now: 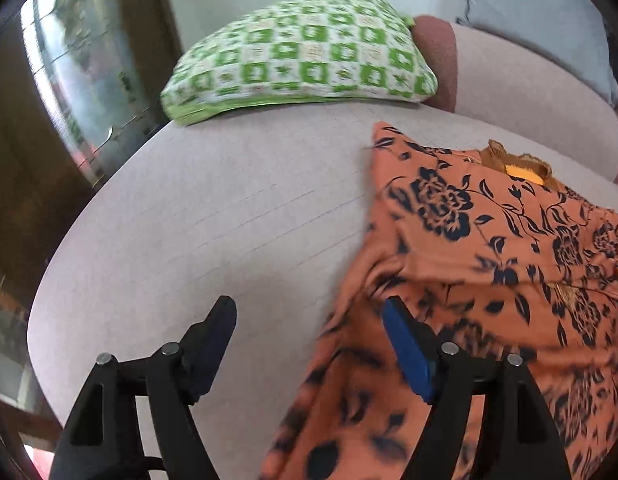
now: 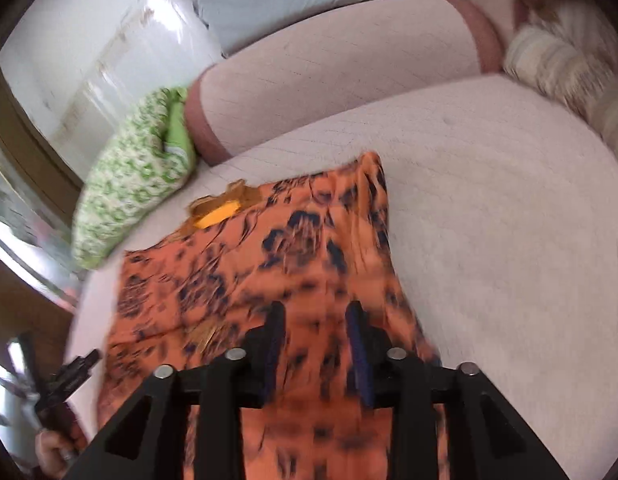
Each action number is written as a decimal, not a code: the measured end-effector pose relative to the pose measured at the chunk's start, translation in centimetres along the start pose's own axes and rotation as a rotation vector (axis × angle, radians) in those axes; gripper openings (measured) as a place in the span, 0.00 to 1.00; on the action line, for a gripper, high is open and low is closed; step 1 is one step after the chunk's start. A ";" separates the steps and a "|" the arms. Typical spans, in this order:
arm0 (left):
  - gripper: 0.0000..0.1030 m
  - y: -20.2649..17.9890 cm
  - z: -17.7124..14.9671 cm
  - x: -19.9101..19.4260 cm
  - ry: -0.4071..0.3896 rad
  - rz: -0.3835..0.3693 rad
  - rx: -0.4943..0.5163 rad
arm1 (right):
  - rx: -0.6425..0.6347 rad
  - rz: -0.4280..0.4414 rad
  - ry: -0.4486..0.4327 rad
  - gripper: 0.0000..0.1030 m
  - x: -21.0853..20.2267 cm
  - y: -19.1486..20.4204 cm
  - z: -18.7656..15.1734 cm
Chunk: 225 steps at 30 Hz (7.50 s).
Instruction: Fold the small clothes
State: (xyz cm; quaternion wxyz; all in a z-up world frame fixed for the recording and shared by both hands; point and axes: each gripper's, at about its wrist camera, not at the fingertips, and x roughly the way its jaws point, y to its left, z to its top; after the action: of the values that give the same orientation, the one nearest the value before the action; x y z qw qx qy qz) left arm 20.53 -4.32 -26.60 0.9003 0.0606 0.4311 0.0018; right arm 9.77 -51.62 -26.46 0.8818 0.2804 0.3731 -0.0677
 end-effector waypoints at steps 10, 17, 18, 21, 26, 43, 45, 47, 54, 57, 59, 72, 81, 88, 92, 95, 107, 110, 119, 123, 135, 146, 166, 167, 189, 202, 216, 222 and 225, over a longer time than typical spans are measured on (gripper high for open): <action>0.74 6.7 -8.2 -4.6 0.110 -0.241 -0.089 | 0.173 0.110 0.059 0.66 -7.3 -9.0 -7.7; 0.47 6.5 -10.8 -5.4 0.188 -0.354 -0.034 | 0.209 0.172 0.174 0.62 -8.0 -11.7 -11.1; 0.47 6.6 -10.9 -5.3 0.194 -0.354 -0.037 | 0.224 0.170 0.193 0.60 -8.0 -12.1 -11.5; 0.48 7.1 -11.0 -4.3 0.216 -0.337 -0.071 | 0.285 0.170 0.272 0.52 -7.1 -13.8 -13.0; 0.64 6.0 -11.0 -3.6 0.232 -0.414 -0.051 | 0.232 0.221 0.311 0.52 -6.6 -12.6 -14.1; 0.61 6.8 -12.8 -5.7 0.274 -0.265 0.034 | -0.006 0.208 0.383 0.40 -4.8 -6.2 -15.8; 0.60 6.2 -13.1 -4.7 0.333 -0.293 0.055 | -0.021 0.199 0.380 0.41 -4.8 -6.1 -15.8; 0.49 5.7 -13.4 -4.8 0.324 -0.272 0.084 | -0.034 0.192 0.380 0.41 -4.8 -6.1 -15.7; 0.07 6.4 -12.8 -5.0 0.360 -0.445 0.020 | -0.107 0.115 0.348 0.10 -5.0 -5.3 -15.6; 0.07 6.8 -11.7 -5.5 0.348 -0.573 -0.037 | -0.098 0.158 0.328 0.09 -5.2 -4.7 -15.1; 0.07 7.2 -10.2 -5.9 0.329 -0.628 -0.072 | -0.074 0.216 0.297 0.09 -5.6 -4.3 -14.3; 0.07 4.3 9.3 -2.6 0.215 -0.728 -0.140 | 0.141 0.483 0.035 0.09 -3.0 -3.0 1.4; 0.17 0.5 16.6 11.3 0.216 -0.554 -0.355 | 0.406 0.204 0.016 0.25 11.0 -6.5 11.8; 0.53 1.8 11.6 4.9 -0.042 -0.472 -0.450 | 0.476 0.201 -0.238 0.65 7.8 -9.8 8.1; 0.54 -2.0 8.3 1.9 -0.050 -0.435 -0.377 | 0.173 0.163 -0.140 0.56 7.7 -2.1 8.4; 0.55 -5.3 7.0 3.8 0.060 -0.407 -0.264 | -0.033 0.114 -0.027 0.42 9.7 4.6 7.0; 0.55 -2.4 7.4 6.2 0.101 -0.352 -0.336 | -0.106 -0.196 -0.055 0.37 17.8 10.8 14.1; 0.55 -1.0 7.8 6.3 0.079 -0.296 -0.351 | -0.271 0.005 0.037 0.37 18.9 18.5 11.7; 0.55 -1.6 7.3 8.4 0.187 -0.279 -0.236 | -0.300 0.060 0.247 0.38 32.7 32.2 5.7; 0.55 -1.1 7.7 8.1 0.175 -0.285 -0.234 | -0.162 0.101 0.214 0.38 32.4 31.4 6.8; 0.82 -6.5 5.6 5.9 0.158 -0.134 0.040 | -0.216 -0.076 0.082 0.38 13.8 15.6 3.0; 0.82 -6.9 3.6 0.0 -0.011 -0.132 -0.007 | -0.061 -0.028 0.027 0.36 6.5 7.6 -1.7; 0.83 -12.9 3.8 3.7 0.068 -0.068 0.087 | 0.021 -0.050 0.130 0.32 12.4 7.0 -0.6; 0.83 -12.9 3.9 3.2 0.045 -0.073 0.091 | 0.030 -0.025 0.119 0.32 12.1 7.2 -0.6; 0.83 -8.4 4.2 -2.4 -0.115 -0.055 0.072 | -0.126 0.129 0.010 0.33 9.4 14.1 -2.7; 0.83 -7.8 2.8 -3.9 -0.129 -0.066 0.068 | -0.128 0.131 0.017 0.33 8.3 14.0 -4.3; 0.83 -6.5 1.5 0.6 0.121 -0.176 -0.046 | 0.152 0.189 0.060 0.65 7.6 6.6 -4.8; 0.83 -6.0 2.0 1.8 0.127 -0.139 -0.085 | 0.396 0.166 0.049 0.65 7.5 0.5 -4.4; 0.83 -6.1 2.5 2.5 0.134 -0.134 -0.092 | 0.524 0.161 0.046 0.65 8.1 -2.0 -4.2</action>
State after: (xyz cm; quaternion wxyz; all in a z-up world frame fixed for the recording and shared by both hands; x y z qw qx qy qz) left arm 23.74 -10.51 -27.66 0.8694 -0.0100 0.4928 -0.0347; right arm 12.30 -50.23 -35.37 0.7729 0.5293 0.3394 -0.0853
